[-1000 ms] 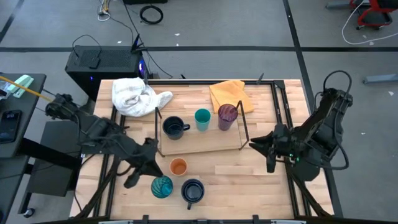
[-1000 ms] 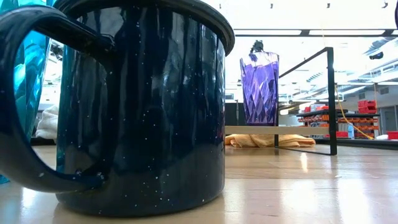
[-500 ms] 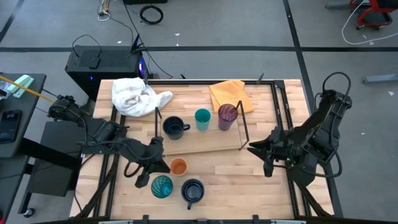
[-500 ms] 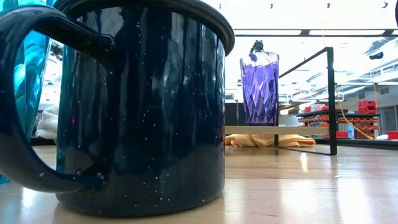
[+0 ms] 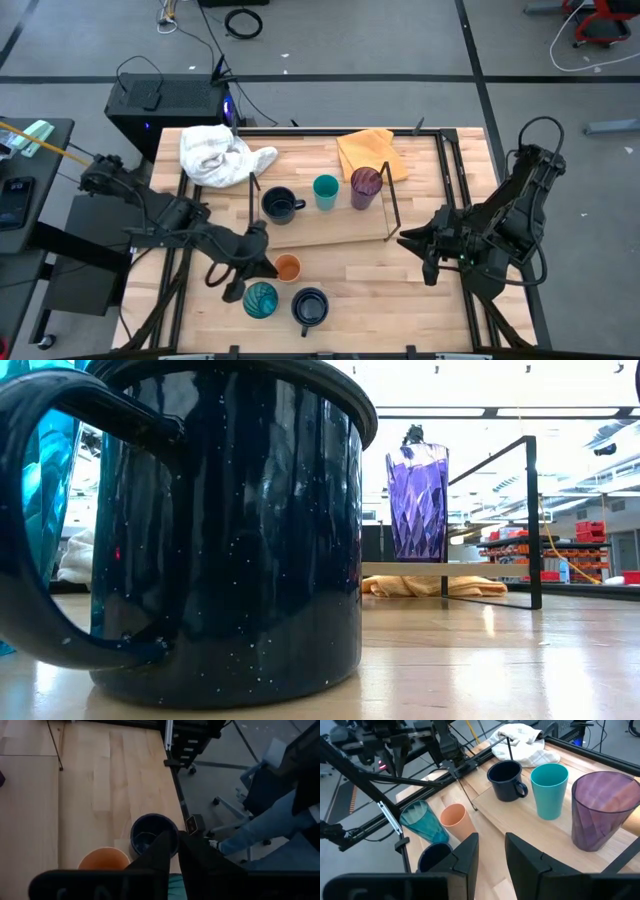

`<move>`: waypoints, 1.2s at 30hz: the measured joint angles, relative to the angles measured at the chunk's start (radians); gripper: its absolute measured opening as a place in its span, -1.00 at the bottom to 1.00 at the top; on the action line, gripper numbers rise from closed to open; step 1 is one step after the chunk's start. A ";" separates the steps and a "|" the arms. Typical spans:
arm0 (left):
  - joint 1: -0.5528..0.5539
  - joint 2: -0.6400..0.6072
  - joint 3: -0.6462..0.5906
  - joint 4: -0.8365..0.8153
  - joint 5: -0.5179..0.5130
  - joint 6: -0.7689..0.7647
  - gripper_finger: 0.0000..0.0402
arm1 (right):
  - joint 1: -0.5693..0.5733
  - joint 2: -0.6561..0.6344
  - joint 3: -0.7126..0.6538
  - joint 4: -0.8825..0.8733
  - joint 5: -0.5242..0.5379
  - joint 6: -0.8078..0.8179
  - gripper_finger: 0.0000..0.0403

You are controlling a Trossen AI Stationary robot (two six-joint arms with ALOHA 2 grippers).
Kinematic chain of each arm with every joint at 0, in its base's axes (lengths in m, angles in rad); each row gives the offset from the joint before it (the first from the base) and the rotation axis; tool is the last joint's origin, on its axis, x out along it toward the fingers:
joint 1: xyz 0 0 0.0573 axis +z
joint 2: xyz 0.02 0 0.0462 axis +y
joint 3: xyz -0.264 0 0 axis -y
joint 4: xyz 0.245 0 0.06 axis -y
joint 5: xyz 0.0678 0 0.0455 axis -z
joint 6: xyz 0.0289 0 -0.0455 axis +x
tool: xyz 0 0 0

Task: Stack small to large cups/mugs on shelf
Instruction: Put the dark blue mug on the shelf aligned with the other dark blue mug

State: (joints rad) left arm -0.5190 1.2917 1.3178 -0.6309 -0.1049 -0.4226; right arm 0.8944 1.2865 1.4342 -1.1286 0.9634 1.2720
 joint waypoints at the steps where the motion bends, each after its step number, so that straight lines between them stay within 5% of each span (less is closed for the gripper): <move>1: 0.000 0.009 0.000 -0.001 0.000 0.002 -0.78 | 0.000 0.000 0.000 0.000 0.000 0.000 -0.49; 11: 0.001 0.072 0.000 -0.011 0.013 0.019 -0.76 | 0.000 0.000 0.000 0.000 0.000 0.000 -0.49; 23: 0.000 0.083 0.000 -0.265 0.165 -0.035 -0.59 | 0.000 0.000 0.000 0.000 -0.022 -0.008 -0.49; 36: 0.001 0.083 0.000 -0.277 0.050 -0.014 -0.37 | 0.000 0.000 0.000 0.000 -0.022 -0.008 -0.49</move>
State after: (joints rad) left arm -0.5179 1.3746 1.3182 -0.9076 -0.0553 -0.4366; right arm 0.8944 1.2865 1.4338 -1.1286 0.9409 1.2644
